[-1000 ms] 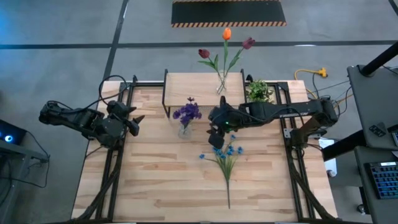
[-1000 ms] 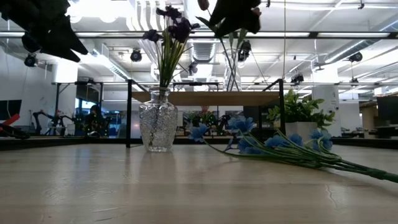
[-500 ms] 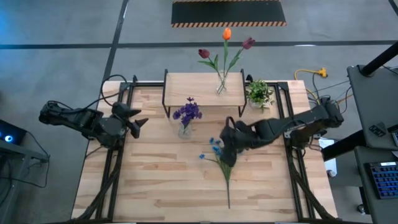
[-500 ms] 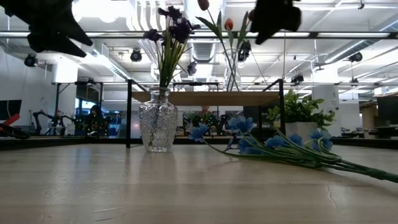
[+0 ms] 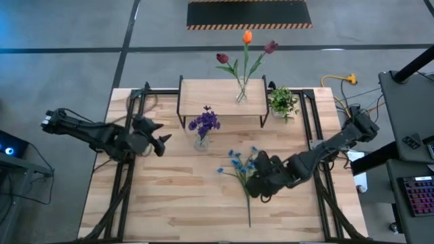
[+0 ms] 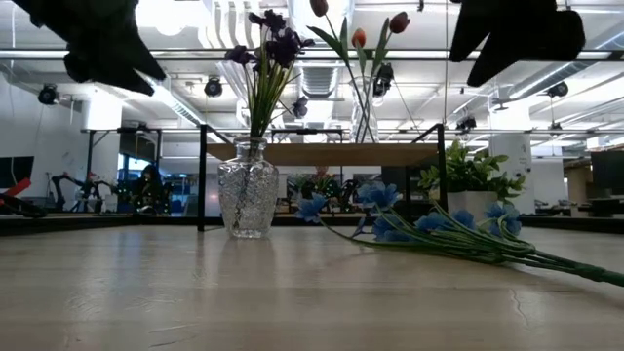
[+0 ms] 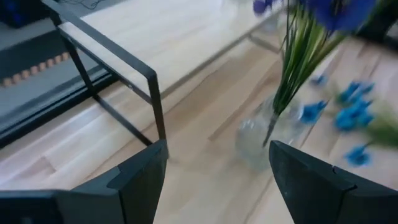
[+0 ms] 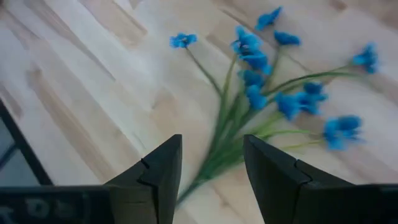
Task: Pick and place flowers into a vace then onto a shelf
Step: Put the blue flowers into the left transparent vase
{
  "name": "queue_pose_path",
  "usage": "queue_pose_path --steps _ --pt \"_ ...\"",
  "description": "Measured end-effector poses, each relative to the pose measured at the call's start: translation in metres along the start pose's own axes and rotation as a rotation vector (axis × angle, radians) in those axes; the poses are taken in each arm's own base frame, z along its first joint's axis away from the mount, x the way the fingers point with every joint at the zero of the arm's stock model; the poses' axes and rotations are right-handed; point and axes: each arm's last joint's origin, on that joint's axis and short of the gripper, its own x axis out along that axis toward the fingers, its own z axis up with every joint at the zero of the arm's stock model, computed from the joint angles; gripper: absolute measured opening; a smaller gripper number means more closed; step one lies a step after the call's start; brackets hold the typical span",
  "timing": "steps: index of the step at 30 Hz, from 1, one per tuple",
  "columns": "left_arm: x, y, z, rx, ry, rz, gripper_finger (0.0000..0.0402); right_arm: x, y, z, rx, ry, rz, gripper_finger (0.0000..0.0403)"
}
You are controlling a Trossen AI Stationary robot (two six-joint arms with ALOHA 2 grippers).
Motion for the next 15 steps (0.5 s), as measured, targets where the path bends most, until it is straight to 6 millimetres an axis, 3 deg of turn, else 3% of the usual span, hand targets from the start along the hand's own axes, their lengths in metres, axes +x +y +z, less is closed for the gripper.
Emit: queue_pose_path --steps 9,15 --pt "0.009 -0.01 -0.007 0.193 0.096 -0.04 0.0267 0.038 0.017 -0.013 0.147 -0.028 0.003 0.0152" --pt "0.007 -0.008 -0.006 0.284 0.099 -0.058 0.0267 0.051 0.021 -0.019 0.321 -0.004 -0.033 0.0143"
